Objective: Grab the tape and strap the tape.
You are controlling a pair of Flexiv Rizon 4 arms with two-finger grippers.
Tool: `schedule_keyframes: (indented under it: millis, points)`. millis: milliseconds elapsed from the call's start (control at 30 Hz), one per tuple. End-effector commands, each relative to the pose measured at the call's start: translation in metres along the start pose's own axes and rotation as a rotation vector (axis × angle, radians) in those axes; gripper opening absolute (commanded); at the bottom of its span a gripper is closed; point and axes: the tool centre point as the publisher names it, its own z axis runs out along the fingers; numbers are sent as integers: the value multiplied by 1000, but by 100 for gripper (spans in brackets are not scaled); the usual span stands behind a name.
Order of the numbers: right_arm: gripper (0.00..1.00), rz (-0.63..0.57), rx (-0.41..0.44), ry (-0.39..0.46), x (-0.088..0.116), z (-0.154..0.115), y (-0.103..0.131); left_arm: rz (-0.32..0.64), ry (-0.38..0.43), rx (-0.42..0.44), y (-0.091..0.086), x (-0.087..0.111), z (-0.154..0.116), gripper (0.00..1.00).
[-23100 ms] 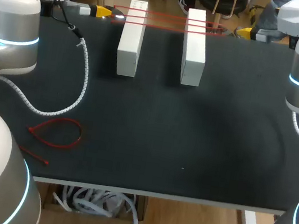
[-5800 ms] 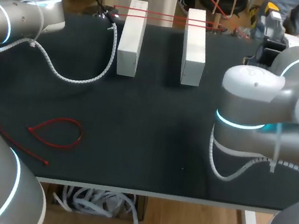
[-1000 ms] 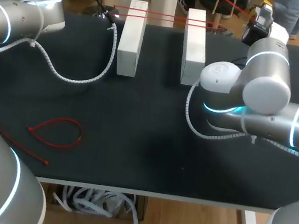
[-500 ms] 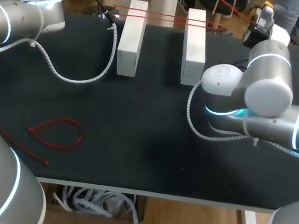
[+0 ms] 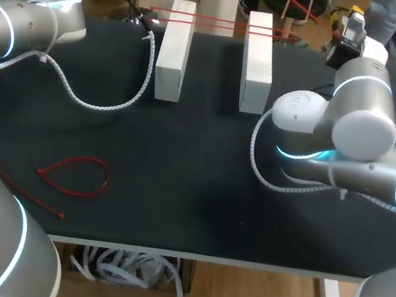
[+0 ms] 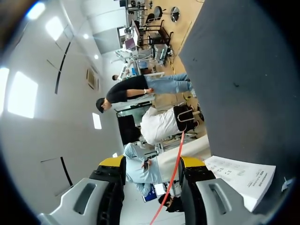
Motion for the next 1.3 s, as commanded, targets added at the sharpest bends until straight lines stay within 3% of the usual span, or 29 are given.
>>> schedule_keyframes:
  millis: [33, 1300]
  points:
    - [48, 1, 11, -15, 3, -6, 0, 1, -6, -5, -2, 2, 1, 0]
    - [46, 54, 39, -2, 0, -7, -29, 1, -6, -5, -2, 2, 1, 0]
